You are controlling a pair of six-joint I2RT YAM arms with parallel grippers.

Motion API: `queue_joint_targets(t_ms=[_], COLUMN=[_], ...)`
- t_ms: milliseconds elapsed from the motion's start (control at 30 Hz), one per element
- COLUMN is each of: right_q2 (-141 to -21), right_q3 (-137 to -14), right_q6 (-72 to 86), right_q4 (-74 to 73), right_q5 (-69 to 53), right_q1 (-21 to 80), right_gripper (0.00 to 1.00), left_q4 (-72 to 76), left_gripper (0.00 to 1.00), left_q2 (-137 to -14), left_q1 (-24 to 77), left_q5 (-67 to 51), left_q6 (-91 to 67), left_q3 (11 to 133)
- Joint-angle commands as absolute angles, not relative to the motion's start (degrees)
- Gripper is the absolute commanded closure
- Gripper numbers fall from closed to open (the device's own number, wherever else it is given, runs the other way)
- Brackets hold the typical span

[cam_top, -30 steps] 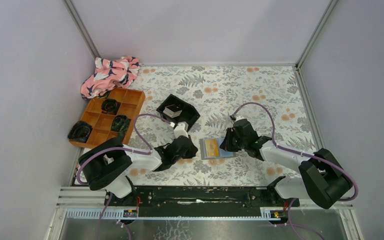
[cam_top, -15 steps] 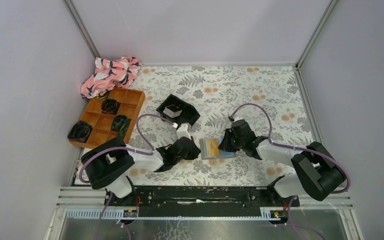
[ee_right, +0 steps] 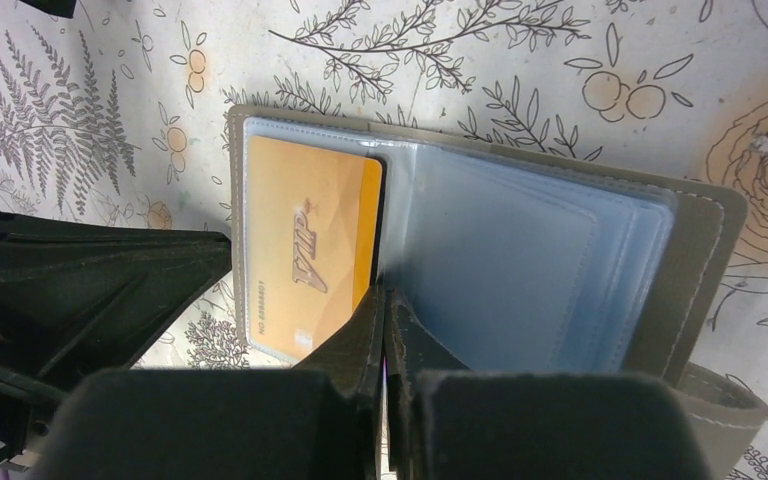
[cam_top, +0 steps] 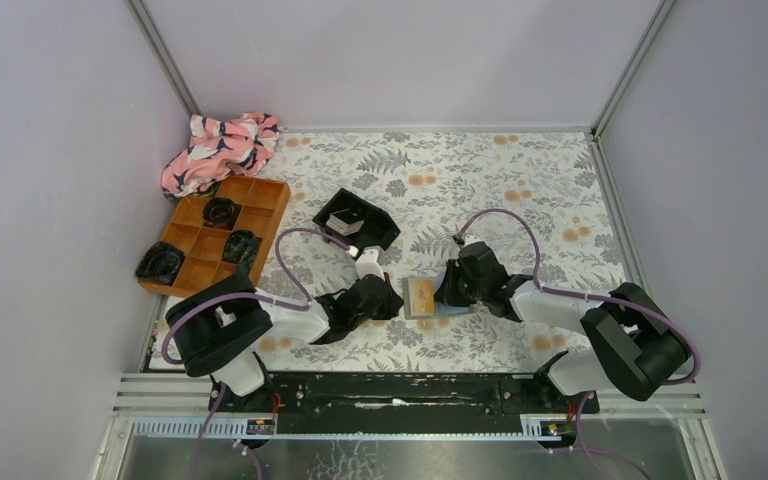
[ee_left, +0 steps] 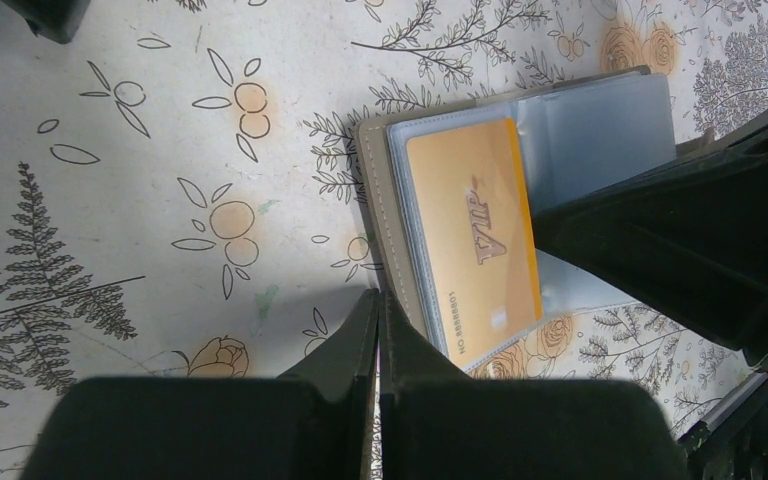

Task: Put the credit cards into the card holder
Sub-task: Insert the credit card into the card holder, then pick up the credit card from the storage box.

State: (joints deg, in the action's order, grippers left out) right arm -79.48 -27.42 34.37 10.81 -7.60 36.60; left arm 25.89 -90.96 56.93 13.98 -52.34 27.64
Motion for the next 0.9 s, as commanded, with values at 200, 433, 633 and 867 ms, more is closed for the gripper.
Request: queue_joint_targets(t_ms=[200,433,633,867], right_q2=[-73.8,-72.4,-73.0,-82.7], right_q3=[-31.9,-39.8,-44.7,-60.1], right_q6=[31.0,25.6,21.9,15.2], right_q4=[3.0,-2.1,2.1,2.4], right_q5=[-0.8,1.6,5.4,2.4], right_q1=[38.0,38.1,38.5,40.4], right_gripper=[0.92,0.73,0.60,0.52], left_q4=[18.3,13.4,6.7,-1.0], left_gripper=[0.97,0.85,0.72,0.57], left_q2=[-87.7,-78.9,-69.4,-56.2], left_q1=[57.9,57.9,57.9,57.1], left_q5=[18.8,25.2,33.5,45.6], left_q6=[-52.8,-52.5,-51.6,-50.7], left_q3=[26.0,26.3,26.9,25.7])
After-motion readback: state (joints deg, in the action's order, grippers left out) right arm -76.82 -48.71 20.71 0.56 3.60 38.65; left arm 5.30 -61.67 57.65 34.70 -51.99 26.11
